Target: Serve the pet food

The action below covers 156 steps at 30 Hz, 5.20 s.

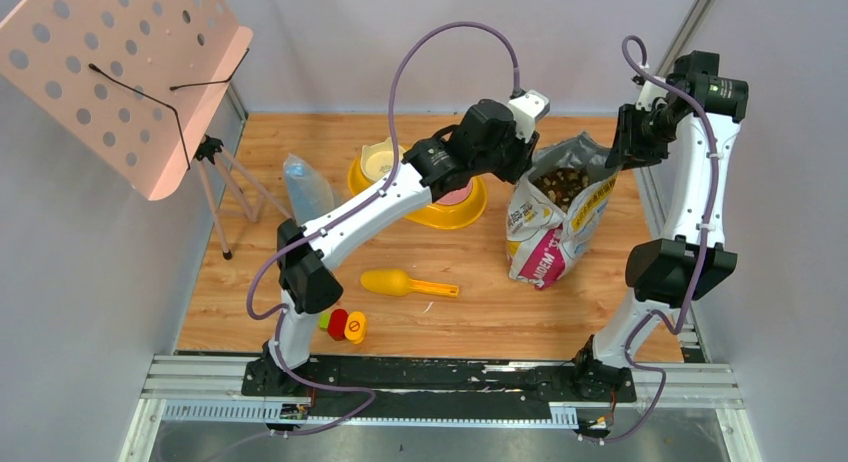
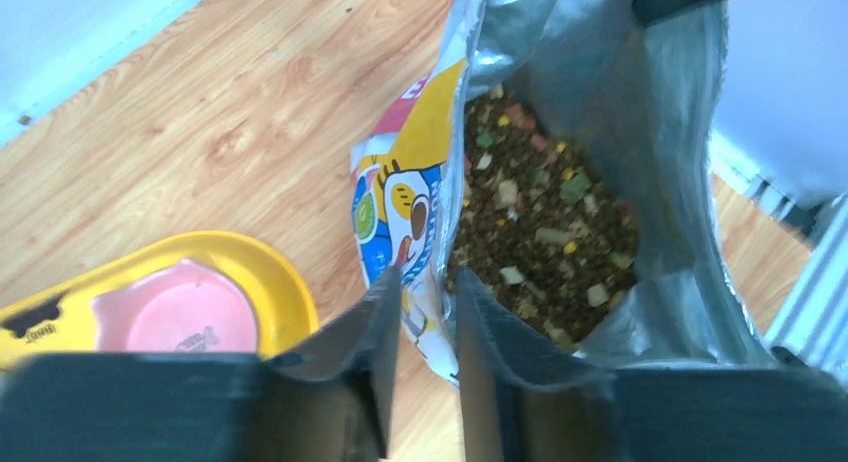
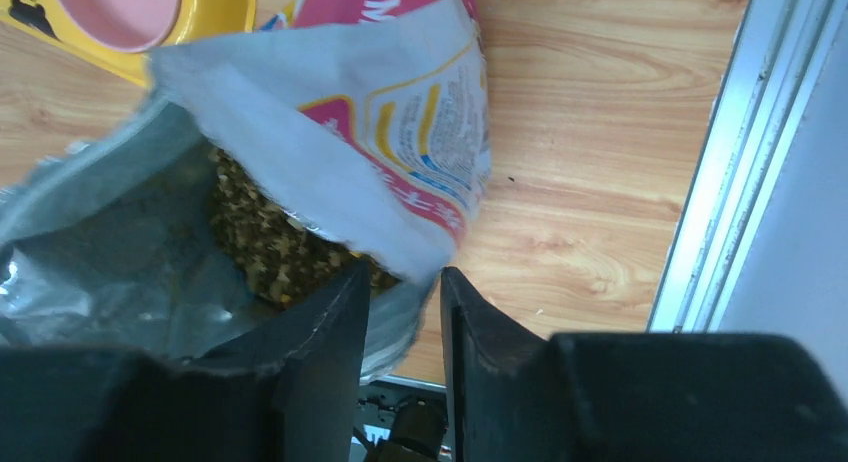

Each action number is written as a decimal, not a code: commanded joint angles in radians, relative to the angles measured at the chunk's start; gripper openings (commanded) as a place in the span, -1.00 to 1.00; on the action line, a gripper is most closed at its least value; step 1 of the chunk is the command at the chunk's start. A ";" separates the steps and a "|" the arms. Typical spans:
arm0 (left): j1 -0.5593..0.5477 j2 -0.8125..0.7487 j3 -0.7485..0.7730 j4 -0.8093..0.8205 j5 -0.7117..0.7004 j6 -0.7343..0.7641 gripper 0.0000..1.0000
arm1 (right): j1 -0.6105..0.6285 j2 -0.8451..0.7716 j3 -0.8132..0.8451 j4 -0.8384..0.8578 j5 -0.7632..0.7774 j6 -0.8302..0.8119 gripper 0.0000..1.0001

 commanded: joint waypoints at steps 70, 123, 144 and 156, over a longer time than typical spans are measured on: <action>0.081 -0.024 0.122 0.119 -0.027 -0.003 -1.00 | 0.114 -0.166 0.000 0.309 0.324 -0.080 -1.00; 0.140 -0.757 -1.239 -0.035 0.303 0.899 0.99 | 0.171 -0.461 -0.293 0.557 -0.407 0.060 0.83; 0.135 -0.462 -1.087 -0.015 0.564 1.013 0.54 | 0.220 -0.513 -0.384 0.553 -0.402 0.065 0.78; 0.006 -0.220 -0.926 0.037 0.518 0.997 0.38 | 0.220 -0.517 -0.365 0.570 -0.339 0.072 0.78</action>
